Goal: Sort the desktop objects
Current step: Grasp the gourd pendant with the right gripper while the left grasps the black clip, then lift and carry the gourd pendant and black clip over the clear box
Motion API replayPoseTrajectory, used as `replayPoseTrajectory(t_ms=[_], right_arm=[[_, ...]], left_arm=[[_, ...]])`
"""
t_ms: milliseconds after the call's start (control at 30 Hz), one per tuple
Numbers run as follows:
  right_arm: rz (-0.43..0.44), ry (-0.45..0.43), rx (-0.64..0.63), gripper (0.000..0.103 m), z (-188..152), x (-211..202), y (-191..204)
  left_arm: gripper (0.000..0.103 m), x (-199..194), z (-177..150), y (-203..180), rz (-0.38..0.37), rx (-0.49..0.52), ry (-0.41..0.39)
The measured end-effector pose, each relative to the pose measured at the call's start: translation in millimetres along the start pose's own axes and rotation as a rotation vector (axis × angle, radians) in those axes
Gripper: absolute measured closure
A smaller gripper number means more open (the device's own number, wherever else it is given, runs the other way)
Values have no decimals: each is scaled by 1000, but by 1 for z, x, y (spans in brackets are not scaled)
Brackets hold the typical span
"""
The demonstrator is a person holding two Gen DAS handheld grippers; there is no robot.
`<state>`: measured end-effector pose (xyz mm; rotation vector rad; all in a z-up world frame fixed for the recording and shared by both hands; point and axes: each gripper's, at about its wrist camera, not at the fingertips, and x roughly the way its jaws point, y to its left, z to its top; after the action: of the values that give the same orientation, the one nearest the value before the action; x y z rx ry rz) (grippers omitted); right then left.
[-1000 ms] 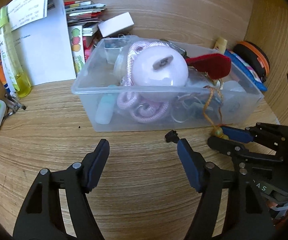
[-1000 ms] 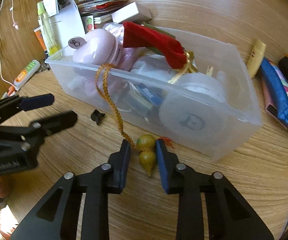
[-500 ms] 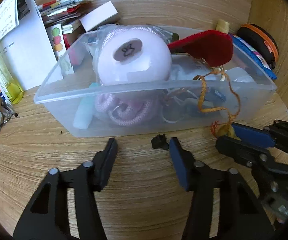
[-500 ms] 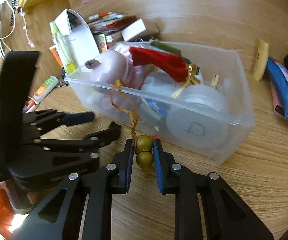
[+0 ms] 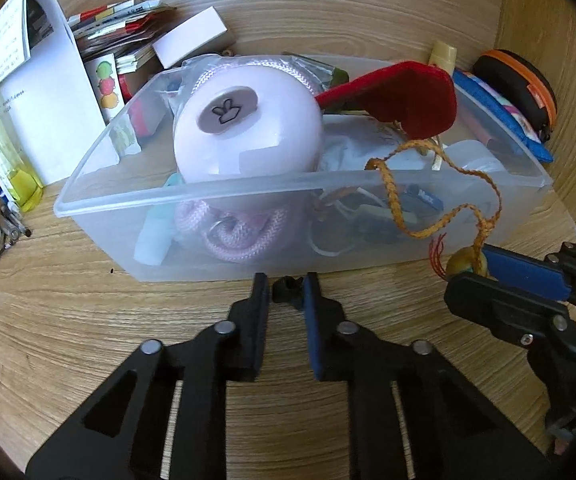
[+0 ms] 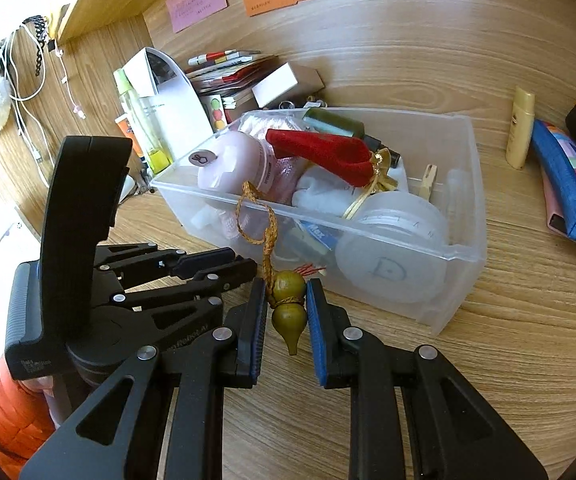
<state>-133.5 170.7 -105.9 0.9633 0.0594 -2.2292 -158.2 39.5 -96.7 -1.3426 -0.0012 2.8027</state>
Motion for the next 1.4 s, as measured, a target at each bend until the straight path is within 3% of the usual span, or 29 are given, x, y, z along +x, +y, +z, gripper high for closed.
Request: replayPoseTrajectory(t_ms=[267,767,1067,1400], right_arm=[[-11,-4,28,85,1,0,-5],[-61,-98,32,85,17,-39,-5],[-79,-115,6,85,38,-40,0],[-56,-44,-34,85,55,-2,11]], left_arm=[[88,-10,-7,4,-11,-6,-13],[88,-93,-19,41,-50,-81,-185],[88,-94,2,51,-57,-91,-222],[88,-81,21,70,-54,-102,-223]])
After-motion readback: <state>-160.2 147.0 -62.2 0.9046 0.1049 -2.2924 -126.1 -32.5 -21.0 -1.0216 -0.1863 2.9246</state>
